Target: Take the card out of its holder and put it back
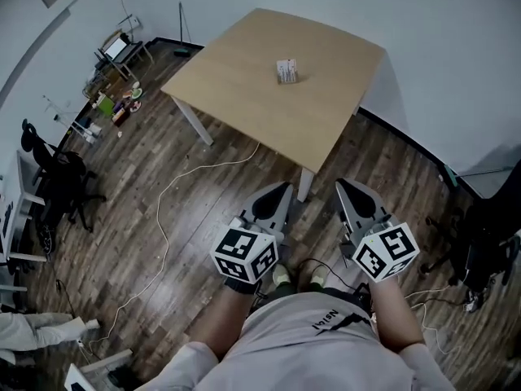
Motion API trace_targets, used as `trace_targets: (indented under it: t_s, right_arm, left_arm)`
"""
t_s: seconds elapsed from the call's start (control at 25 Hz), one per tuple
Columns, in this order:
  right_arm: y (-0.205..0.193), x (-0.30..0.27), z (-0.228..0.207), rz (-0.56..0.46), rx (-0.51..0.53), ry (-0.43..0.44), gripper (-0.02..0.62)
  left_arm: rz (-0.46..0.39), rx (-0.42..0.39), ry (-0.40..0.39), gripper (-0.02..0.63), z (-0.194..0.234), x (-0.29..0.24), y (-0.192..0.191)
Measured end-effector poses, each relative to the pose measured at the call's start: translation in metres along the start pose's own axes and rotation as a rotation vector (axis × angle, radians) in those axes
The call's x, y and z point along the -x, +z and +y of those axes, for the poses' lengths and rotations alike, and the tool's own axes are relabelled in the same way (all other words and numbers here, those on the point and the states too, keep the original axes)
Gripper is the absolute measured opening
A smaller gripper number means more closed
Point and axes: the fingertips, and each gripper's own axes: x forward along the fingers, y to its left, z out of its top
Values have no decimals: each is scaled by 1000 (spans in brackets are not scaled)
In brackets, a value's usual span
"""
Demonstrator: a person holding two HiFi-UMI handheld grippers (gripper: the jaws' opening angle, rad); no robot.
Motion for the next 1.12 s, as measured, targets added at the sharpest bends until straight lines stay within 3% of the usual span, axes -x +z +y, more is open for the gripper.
trace_targets:
  t_s: [0.64, 1.12]
  right_arm:
    - [-20, -55, 41, 34, 18, -32, 12]
    - [-22, -103, 13, 35, -7, -30, 12]
  left_arm:
    - [20, 22, -13, 12, 68, 35, -5]
    - [37, 13, -11, 12, 103, -2, 6]
